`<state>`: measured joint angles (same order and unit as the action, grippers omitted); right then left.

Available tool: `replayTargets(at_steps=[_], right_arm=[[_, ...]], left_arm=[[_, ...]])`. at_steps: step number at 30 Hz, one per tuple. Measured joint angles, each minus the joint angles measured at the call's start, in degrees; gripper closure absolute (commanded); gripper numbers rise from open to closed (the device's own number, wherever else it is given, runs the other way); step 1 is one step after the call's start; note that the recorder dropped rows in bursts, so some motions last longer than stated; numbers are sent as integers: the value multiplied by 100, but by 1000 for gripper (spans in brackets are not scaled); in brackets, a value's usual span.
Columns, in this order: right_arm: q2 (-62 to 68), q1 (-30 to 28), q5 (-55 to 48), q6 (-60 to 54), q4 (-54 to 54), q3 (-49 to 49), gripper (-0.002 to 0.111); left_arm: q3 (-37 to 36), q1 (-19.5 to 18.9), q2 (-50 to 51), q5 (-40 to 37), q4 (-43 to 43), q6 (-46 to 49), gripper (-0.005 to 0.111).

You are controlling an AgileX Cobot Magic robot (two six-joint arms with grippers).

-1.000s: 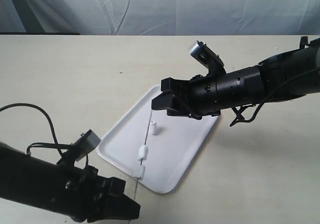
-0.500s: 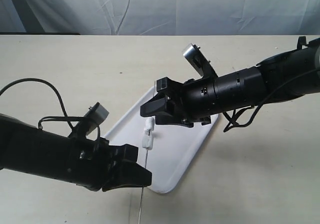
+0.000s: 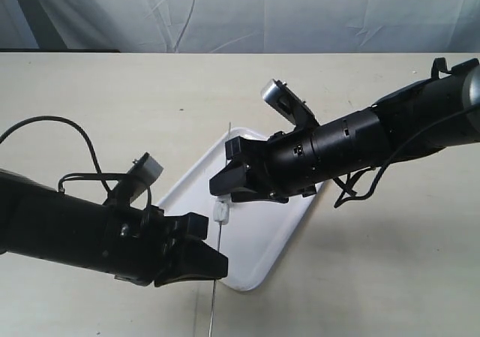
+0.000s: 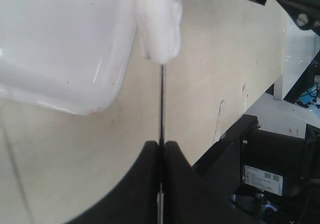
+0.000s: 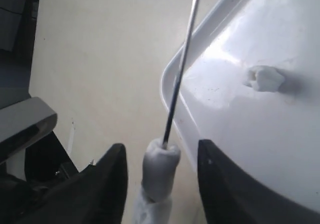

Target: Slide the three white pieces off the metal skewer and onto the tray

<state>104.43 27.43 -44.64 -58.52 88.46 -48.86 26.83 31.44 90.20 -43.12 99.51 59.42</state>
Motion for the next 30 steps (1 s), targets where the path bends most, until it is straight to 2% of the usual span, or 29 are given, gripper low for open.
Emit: replayTargets(at_steps=[30], right_arm=[[0, 0, -79, 52, -135, 0, 77]], left_arm=[[0, 0, 0, 44, 0, 54, 107]])
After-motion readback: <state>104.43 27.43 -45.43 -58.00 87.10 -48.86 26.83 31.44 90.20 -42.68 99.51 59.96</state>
